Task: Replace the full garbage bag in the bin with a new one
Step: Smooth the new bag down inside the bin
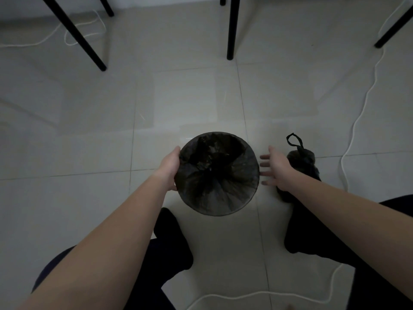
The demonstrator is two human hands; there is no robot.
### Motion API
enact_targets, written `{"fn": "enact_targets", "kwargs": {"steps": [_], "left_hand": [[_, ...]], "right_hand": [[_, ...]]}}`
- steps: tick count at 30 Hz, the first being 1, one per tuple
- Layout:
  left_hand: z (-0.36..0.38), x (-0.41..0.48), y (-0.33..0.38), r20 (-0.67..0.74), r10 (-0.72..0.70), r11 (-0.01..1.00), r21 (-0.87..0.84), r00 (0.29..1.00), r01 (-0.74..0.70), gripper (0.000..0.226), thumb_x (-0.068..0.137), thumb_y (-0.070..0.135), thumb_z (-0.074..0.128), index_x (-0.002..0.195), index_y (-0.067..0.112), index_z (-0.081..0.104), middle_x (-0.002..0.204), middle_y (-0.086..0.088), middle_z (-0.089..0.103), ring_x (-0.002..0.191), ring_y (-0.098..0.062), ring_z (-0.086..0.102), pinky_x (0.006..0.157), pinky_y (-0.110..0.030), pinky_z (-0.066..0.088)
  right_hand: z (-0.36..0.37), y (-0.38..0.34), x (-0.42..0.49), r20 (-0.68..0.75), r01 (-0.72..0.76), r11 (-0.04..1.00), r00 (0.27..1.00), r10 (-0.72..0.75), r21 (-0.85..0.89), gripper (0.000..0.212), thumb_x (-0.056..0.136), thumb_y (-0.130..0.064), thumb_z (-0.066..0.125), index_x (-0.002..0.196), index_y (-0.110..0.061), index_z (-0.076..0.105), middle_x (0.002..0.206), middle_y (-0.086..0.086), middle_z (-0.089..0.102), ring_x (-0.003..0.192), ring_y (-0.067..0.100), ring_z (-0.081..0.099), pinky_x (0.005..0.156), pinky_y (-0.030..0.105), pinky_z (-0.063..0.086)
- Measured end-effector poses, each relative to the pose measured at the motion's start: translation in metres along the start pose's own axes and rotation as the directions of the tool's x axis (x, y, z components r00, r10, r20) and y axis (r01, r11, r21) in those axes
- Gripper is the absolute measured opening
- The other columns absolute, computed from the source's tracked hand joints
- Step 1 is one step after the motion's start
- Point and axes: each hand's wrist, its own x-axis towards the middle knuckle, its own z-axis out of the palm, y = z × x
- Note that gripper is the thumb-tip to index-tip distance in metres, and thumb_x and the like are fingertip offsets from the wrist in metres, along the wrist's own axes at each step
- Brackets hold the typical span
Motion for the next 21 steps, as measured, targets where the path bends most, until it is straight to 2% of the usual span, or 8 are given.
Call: {"fn": "enact_targets", "kwargs": {"steps": [4,6,7,10,13,16,18,21], "left_hand": [[-0.003,0.014,-0.008,0.006,0.050,0.998,0.044,0.999,-0.051,0.056,0.102,0.065,0.038,0.102,0.017,0.066,0.105,0.001,0.068,0.101,-0.028,0.061,0.098,-0.052,0.044],[-0.002,0.022,-0.011,-0.178,0.328,0.912,0.317,0.928,-0.262,0.042,0.101,0.048,0.048,0.105,0.011,0.067,0.103,-0.005,0.068,0.103,-0.031,0.062,0.096,-0.044,0.046],[-0.002,0.025,-0.010,-0.228,0.517,0.798,0.477,0.825,-0.369,0.035,0.101,0.039,0.052,0.111,0.010,0.070,0.110,-0.008,0.070,0.108,-0.032,0.063,0.097,-0.041,0.050],[0.010,0.019,0.002,-0.038,0.774,0.498,0.652,0.632,-0.571,0.021,0.100,0.026,0.057,0.109,0.020,0.076,0.106,0.000,0.074,0.099,-0.020,0.069,0.094,-0.035,0.055],[0.027,0.021,0.004,0.256,0.719,0.297,0.728,0.647,-0.618,0.023,0.101,0.024,0.057,0.111,0.028,0.077,0.104,0.005,0.077,0.097,-0.017,0.071,0.090,-0.028,0.054],[0.043,0.028,-0.011,0.441,0.636,-0.093,0.858,0.633,-0.504,0.031,0.100,0.032,0.057,0.127,0.029,0.071,0.125,0.001,0.074,0.119,-0.024,0.066,0.106,-0.038,0.049],[0.044,0.038,-0.028,0.416,0.530,-0.290,0.908,0.739,-0.303,0.052,0.098,0.052,0.056,0.144,0.028,0.059,0.147,-0.002,0.060,0.144,-0.030,0.047,0.125,-0.051,0.024],[0.035,0.053,-0.046,0.234,0.293,-0.545,0.838,0.927,-0.039,0.101,0.088,0.080,0.050,0.167,0.022,0.025,0.176,-0.008,0.015,0.163,-0.034,-0.005,0.123,-0.065,-0.016]], "right_hand": [[0.003,0.002,-0.005,0.136,-0.071,0.997,0.988,0.071,-0.002,0.064,0.103,-0.063,0.029,0.123,-0.010,0.058,0.121,0.014,0.065,0.112,0.036,0.065,0.094,0.055,0.054],[0.007,0.003,-0.008,-0.006,0.087,0.983,0.996,-0.089,-0.161,0.056,0.105,-0.055,0.034,0.122,-0.009,0.060,0.122,0.012,0.065,0.113,0.035,0.063,0.099,0.049,0.049],[0.009,0.002,-0.008,-0.088,0.259,0.913,0.950,-0.300,-0.315,0.046,0.105,-0.047,0.039,0.119,-0.010,0.062,0.119,0.011,0.065,0.111,0.033,0.062,0.094,0.044,0.048],[0.015,0.002,-0.008,0.103,0.667,0.334,0.526,-0.844,-0.666,0.020,0.101,-0.027,0.053,0.114,-0.014,0.062,0.111,0.003,0.059,0.103,0.025,0.060,0.088,0.037,0.047],[0.029,0.006,-0.008,0.502,0.744,-0.138,0.291,-0.814,-0.654,0.023,0.097,-0.022,0.058,0.119,-0.016,0.060,0.116,0.005,0.059,0.107,0.026,0.057,0.094,0.035,0.045],[0.043,0.022,0.000,0.686,0.580,-0.405,0.422,-0.593,-0.707,0.050,0.099,-0.037,0.054,0.144,-0.016,0.049,0.141,0.009,0.054,0.135,0.033,0.048,0.115,0.045,0.036],[0.044,0.035,0.006,0.637,0.379,-0.536,0.621,-0.457,-0.754,0.071,0.100,-0.054,0.041,0.158,-0.014,0.033,0.159,0.011,0.041,0.152,0.033,0.028,0.126,0.052,0.011],[0.039,0.047,0.010,0.455,0.153,-0.683,0.843,-0.287,-0.714,0.086,0.100,-0.067,0.016,0.163,-0.008,0.016,0.169,0.014,0.022,0.159,0.031,0.007,0.124,0.056,-0.013]]}}
